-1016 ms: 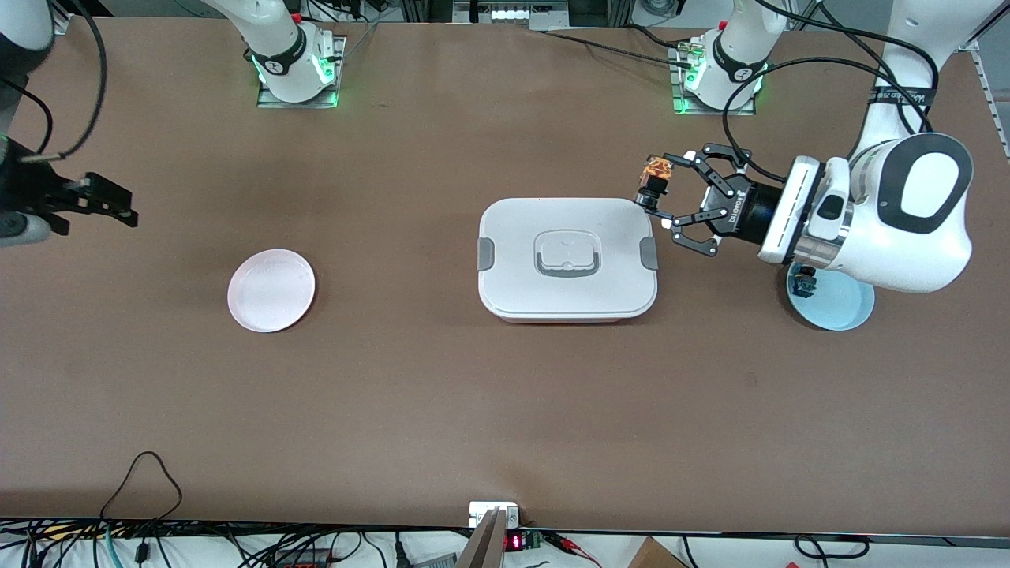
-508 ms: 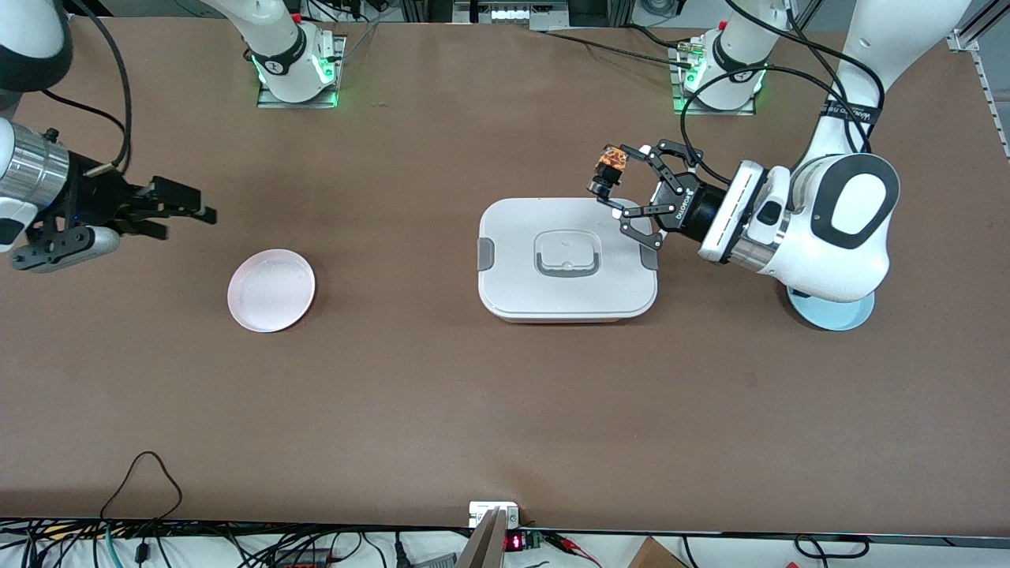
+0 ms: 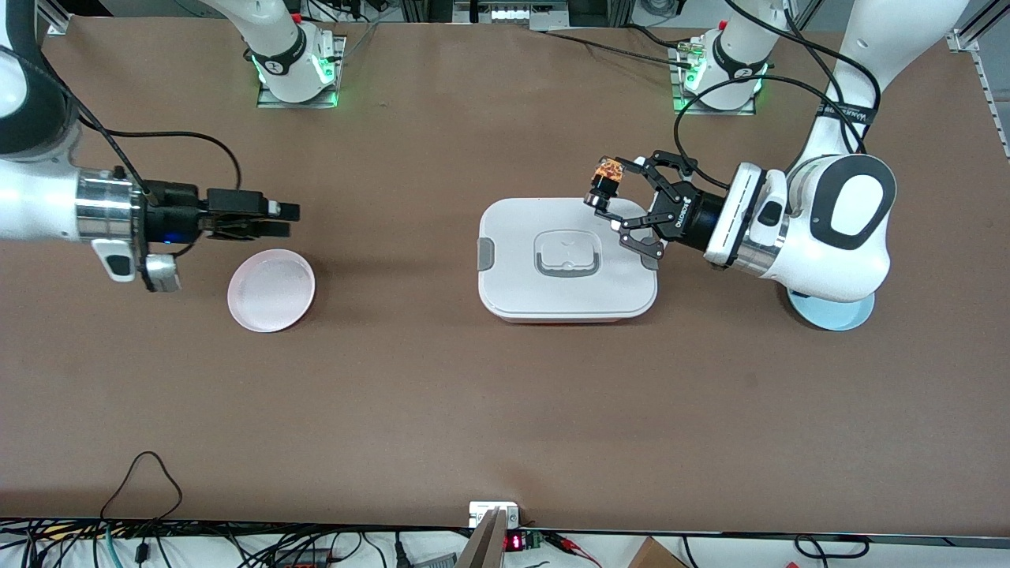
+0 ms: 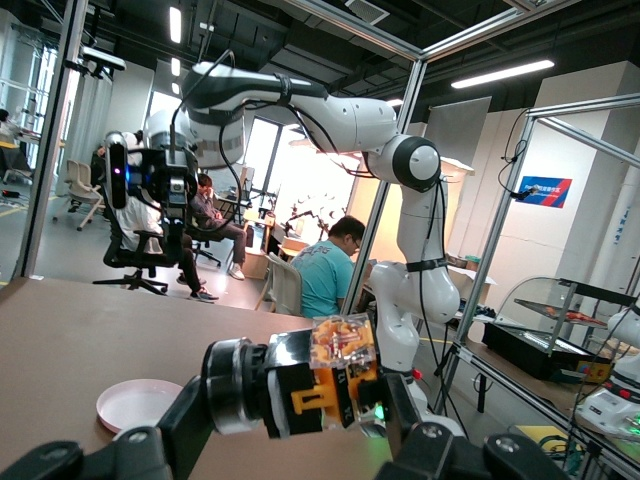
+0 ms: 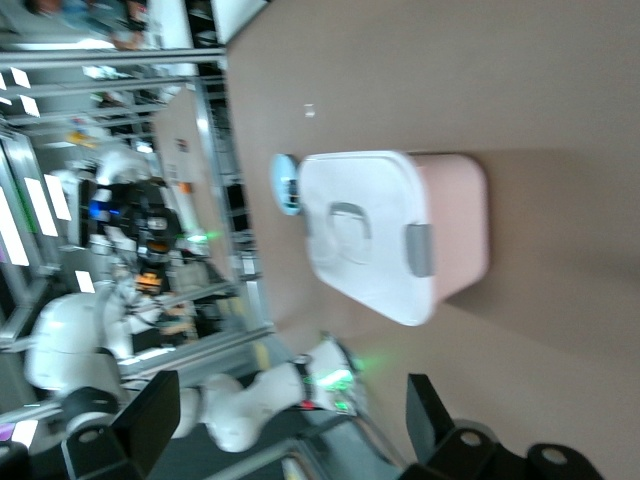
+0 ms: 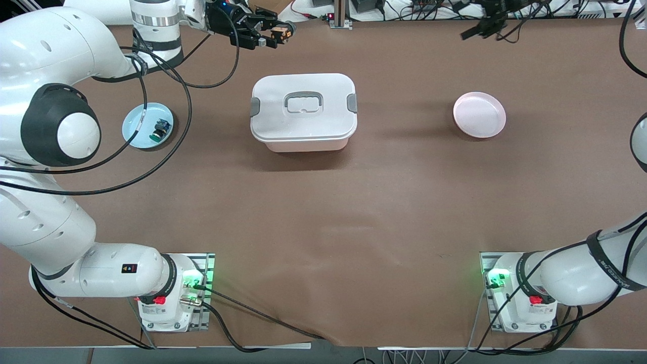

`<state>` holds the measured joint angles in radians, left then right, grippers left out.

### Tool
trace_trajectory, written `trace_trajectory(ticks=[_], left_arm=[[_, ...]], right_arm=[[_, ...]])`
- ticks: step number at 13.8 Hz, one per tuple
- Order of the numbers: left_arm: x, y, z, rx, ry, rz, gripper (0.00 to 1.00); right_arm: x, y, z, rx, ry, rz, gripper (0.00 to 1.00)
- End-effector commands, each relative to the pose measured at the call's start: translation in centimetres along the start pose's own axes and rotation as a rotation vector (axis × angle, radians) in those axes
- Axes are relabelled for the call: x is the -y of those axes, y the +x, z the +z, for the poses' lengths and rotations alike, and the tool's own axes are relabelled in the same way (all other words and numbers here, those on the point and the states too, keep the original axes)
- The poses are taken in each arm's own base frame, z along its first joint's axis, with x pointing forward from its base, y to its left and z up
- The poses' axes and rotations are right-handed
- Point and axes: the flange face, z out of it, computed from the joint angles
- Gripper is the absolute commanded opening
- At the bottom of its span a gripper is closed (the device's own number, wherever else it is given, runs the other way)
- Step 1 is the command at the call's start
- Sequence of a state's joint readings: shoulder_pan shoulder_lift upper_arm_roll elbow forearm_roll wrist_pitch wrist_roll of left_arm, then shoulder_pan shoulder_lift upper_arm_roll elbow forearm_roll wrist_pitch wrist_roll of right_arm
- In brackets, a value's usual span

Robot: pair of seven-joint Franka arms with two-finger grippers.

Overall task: Transfer orange switch to right arm and place
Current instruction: 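Carry the switch over the box while the right gripper reaches toward it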

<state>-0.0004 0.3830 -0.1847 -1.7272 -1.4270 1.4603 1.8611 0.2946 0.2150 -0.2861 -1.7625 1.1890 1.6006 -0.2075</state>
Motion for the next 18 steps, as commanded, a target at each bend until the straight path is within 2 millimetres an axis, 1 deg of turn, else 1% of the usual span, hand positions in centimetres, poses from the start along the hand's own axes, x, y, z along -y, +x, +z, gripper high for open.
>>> trace_trajectory(ticks=[1, 2, 3, 6, 8, 10, 12, 14, 15, 17, 18], left_arm=[[0.9, 0.1, 0.2, -0.040, 0.040, 0.114, 0.00], [1.1, -0.1, 0.8, -0.058, 0.041, 0.137, 0.00], [1.2, -0.2, 1.0, -0.060, 0.040, 0.153, 0.00], [1.2, -0.4, 1.1, -0.060, 0.041, 0.155, 0.00], [1.4, -0.8, 1.2, -0.063, 0.039, 0.173, 0.00], [1.4, -0.9, 1.4, -0.068, 0.040, 0.174, 0.00], [1.5, -0.8, 1.3, -0.078, 0.044, 0.175, 0.00], [1.5, -0.8, 1.5, -0.082, 0.043, 0.173, 0.00], [1.5, -0.9, 1.5, -0.083, 0.043, 0.170, 0.00], [1.5, -1.2, 1.5, -0.084, 0.043, 0.166, 0.00], [1.5, -1.2, 1.6, -0.084, 0.041, 0.166, 0.00]], right_arm=[[-1.1, -0.9, 3.8, -0.030, 0.181, 0.074, 1.00], [-0.6, -0.9, 6.0, -0.056, 0.205, 0.089, 1.00], [0.7, -1.0, 8.6, -0.078, 0.217, 0.087, 1.00], [3.8, -1.6, 15.4, -0.180, 0.285, 0.124, 1.00], [5.7, -3.1, 19.6, -0.231, 0.312, 0.154, 1.00], [8.0, -5.1, 23.7, -0.285, 0.316, 0.172, 1.00], [10.4, -7.2, 26.7, -0.342, 0.324, 0.186, 1.00], [11.8, -9.0, 29.1, -0.375, 0.317, 0.194, 1.00], [12.2, -9.2, 30.4, -0.388, 0.314, 0.199, 1.00], [13.2, -10.0, 32.2, -0.415, 0.327, 0.217, 1.00], [13.7, -9.8, 33.1, -0.432, 0.330, 0.221, 1.00]])
